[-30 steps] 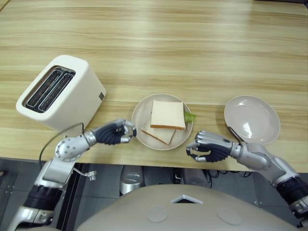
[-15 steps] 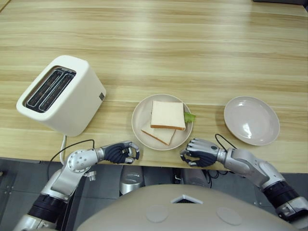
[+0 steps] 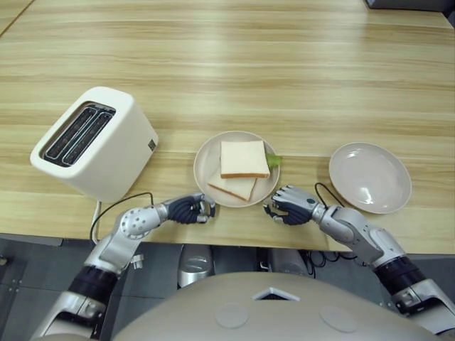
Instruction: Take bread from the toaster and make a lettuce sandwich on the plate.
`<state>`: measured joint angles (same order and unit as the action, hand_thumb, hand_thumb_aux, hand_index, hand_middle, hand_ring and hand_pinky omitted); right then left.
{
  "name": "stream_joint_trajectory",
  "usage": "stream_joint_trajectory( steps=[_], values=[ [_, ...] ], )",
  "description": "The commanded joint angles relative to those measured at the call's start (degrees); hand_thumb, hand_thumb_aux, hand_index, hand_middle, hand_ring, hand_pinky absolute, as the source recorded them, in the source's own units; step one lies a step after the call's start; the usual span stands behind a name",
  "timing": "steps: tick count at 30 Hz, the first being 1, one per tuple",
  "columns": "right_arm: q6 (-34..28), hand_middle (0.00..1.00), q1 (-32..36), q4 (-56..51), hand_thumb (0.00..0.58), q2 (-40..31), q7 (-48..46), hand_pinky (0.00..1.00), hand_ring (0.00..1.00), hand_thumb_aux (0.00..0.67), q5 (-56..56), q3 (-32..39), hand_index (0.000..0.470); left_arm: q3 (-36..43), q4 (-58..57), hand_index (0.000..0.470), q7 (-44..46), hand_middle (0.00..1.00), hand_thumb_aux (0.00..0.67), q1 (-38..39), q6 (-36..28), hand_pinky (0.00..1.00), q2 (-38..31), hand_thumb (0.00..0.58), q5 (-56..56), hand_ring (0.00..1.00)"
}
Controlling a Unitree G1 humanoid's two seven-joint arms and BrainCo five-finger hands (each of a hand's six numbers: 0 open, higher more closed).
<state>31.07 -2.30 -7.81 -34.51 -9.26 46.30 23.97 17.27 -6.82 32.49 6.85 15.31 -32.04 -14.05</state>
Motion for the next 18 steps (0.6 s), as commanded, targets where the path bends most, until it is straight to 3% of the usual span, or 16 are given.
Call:
stream_joint_trajectory(
  steps=[1, 8, 18],
  values=[
    [-3.4, 1.00, 2.5, -3.3, 0.580, 0.9, 1.0, 1.00, 1.00, 0.670, 4.6, 2.1, 0.460, 0.1, -9.1, 0.460, -5.6, 1.00, 0.670, -2.9, -2.0, 1.00, 1.1, 0.580, -4.9, 1.00],
    [-7.8, 1.00, 13.5, -9.6, 0.580, 5.7, 3.5, 1.00, 1.00, 0.670, 10.2, 5.9, 0.460, -0.2, -19.6, 0.460, -10.8, 1.00, 0.670, -12.4, -2.1, 1.00, 4.0, 0.580, -5.5, 1.00],
    [-7.6, 1.00, 35.4, -41.2, 0.580, 13.4, 14.0, 1.00, 1.00, 0.670, 11.7, 11.1, 0.460, 2.4, -45.8, 0.460, -16.0, 1.00, 0.670, -32.8, 2.9, 1.00, 12.0, 0.580, -8.4, 1.00]
  ],
)
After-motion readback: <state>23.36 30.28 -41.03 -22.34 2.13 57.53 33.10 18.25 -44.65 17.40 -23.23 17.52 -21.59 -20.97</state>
